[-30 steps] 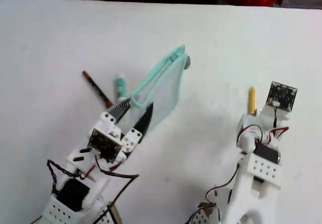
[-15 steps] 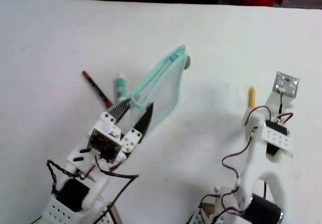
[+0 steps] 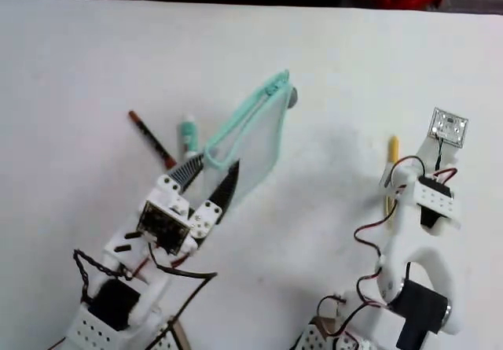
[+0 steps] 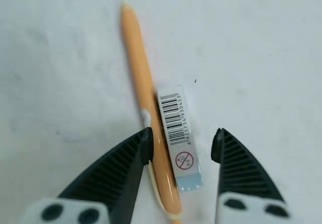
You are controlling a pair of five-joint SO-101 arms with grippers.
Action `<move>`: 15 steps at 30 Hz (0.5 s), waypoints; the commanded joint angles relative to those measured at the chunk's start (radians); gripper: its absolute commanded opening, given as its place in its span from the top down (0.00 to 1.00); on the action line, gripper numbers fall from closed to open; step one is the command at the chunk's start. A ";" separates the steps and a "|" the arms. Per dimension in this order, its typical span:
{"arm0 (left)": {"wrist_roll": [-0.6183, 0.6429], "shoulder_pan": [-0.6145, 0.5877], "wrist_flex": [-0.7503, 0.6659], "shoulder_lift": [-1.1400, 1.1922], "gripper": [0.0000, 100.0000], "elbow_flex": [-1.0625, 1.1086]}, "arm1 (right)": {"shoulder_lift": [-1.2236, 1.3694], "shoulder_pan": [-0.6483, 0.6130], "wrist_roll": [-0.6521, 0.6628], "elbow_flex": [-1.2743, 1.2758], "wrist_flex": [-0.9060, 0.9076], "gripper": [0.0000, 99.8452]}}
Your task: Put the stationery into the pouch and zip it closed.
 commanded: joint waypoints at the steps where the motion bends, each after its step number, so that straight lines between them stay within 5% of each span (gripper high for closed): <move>1: -0.009 -0.004 -0.008 0.004 0.87 0.008 | 0.025 0.008 0.002 -0.069 -0.008 0.85; 15: -0.009 -0.004 -0.006 0.004 0.87 0.008 | 0.173 0.012 0.002 -0.187 0.039 0.88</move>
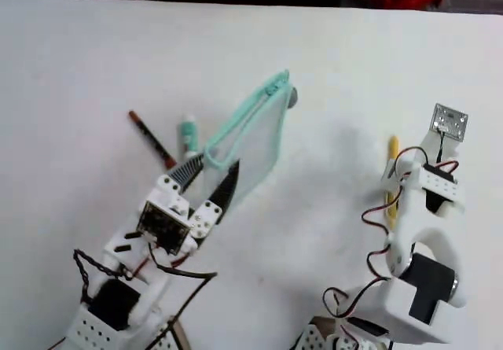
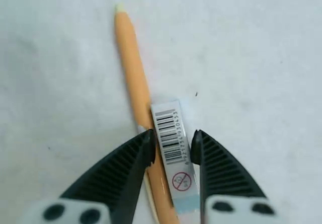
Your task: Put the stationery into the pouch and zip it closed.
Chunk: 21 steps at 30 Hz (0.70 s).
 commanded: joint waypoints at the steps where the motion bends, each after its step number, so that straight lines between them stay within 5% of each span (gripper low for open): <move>1: -0.009 -0.004 -0.006 0.004 0.87 0.008 | 0.001 0.015 0.002 -0.044 0.002 0.88; 21: -0.008 -0.007 -0.006 0.004 0.87 0.008 | 0.008 0.036 0.002 -0.044 -0.002 0.98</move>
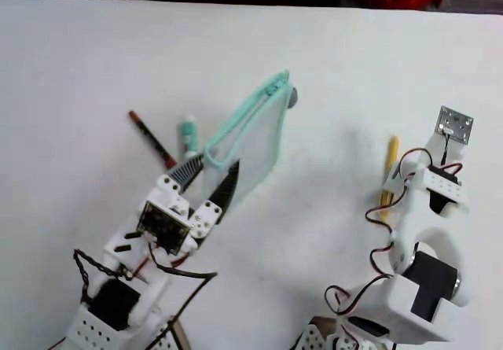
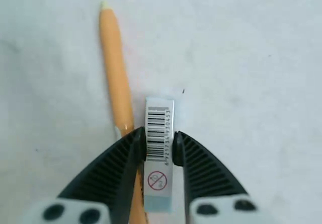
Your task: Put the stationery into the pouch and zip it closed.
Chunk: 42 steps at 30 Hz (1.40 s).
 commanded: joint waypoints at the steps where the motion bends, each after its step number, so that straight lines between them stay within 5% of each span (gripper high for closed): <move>1: -0.008 -0.007 -0.006 0.004 0.87 0.008 | -0.004 0.010 0.003 -0.038 -0.002 0.98; 42: -0.008 -0.004 -0.005 0.004 0.87 0.009 | -0.027 0.071 -0.063 -0.037 -0.001 0.98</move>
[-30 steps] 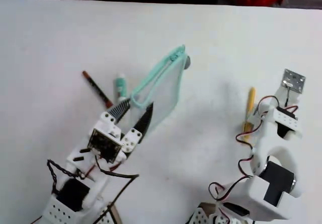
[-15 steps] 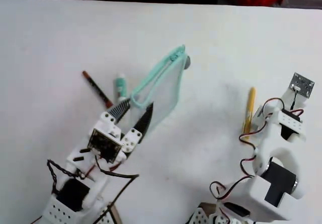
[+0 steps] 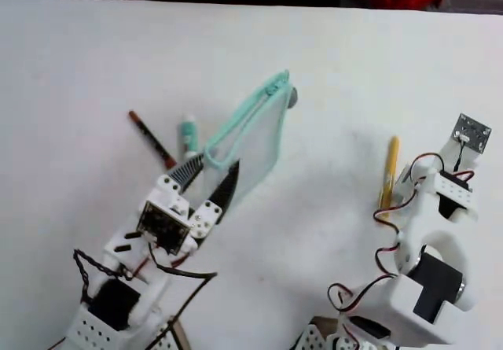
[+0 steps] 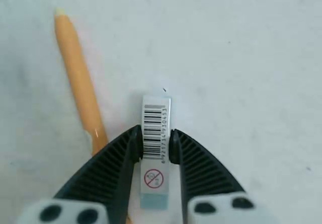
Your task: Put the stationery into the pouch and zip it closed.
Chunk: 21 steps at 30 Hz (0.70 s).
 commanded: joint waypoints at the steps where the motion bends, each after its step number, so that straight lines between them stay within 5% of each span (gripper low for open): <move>1: -0.008 -0.004 -0.005 0.004 0.87 0.009 | -0.039 0.002 -0.011 -0.032 0.002 0.98; 21: -0.011 -0.004 -0.005 0.004 0.87 0.009 | -0.110 -0.156 -0.003 -0.008 -0.097 0.98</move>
